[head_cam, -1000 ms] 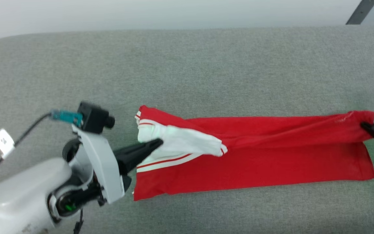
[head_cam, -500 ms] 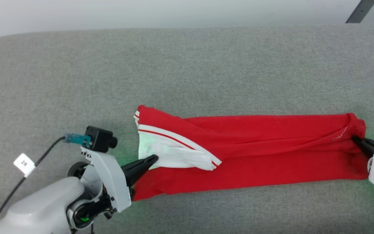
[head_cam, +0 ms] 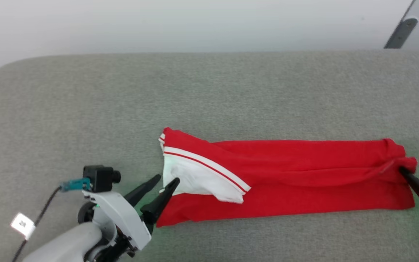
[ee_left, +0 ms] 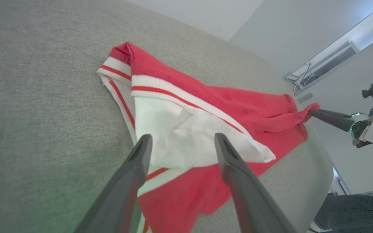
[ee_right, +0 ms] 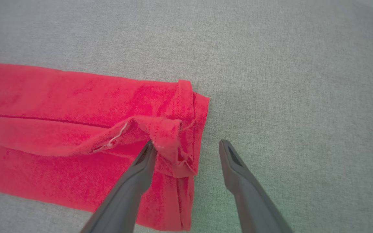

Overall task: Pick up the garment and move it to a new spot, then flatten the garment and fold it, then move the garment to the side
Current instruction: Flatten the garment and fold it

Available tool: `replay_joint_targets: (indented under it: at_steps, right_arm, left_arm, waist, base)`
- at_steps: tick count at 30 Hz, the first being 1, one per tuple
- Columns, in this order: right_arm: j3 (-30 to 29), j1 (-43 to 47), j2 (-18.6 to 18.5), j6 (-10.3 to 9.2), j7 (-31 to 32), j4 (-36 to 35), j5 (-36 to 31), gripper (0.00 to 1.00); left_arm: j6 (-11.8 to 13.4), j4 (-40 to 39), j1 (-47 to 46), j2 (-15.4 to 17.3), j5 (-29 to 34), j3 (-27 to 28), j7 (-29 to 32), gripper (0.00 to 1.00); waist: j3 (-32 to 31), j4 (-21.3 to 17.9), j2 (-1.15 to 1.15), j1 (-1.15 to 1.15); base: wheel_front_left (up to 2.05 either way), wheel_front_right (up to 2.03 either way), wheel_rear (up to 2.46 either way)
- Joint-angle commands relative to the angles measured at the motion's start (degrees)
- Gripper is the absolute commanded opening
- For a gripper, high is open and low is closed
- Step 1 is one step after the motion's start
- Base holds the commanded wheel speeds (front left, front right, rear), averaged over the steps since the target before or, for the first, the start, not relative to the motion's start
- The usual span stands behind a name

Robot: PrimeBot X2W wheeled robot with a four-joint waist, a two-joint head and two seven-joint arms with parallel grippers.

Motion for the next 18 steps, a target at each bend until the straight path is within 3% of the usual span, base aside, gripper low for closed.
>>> replay_joint_targets:
  at_steps: [1,8,18]
  right_arm:
    - [-0.90,1.56,-0.78,-0.10,0.45,-0.17,0.89,1.00]
    - [-5.56,6.17,-2.65,-0.10,2.43,1.26,6.31,1.00]
    - [-8.18,8.37,-2.37,-0.10,8.03,4.15,10.49,1.00]
  left_arm:
    - [0.67,-0.26,2.32,-0.84,0.95,1.76,-0.32,1.00]
    - [1.81,-1.04,12.87,-6.72,9.31,18.18,-0.31,1.00]
    - [4.11,-1.36,23.26,-14.06,32.96,35.67,-0.33,1.00]
  waist:
    - [-1.40,1.81,0.00,0.00]
    - [-2.09,6.68,0.00,0.00]
    - [-1.98,10.77,0.00,0.00]
  base:
    - [0.00,0.00,0.00]
    - [0.00,0.00,0.00]
    - [0.00,0.00,0.00]
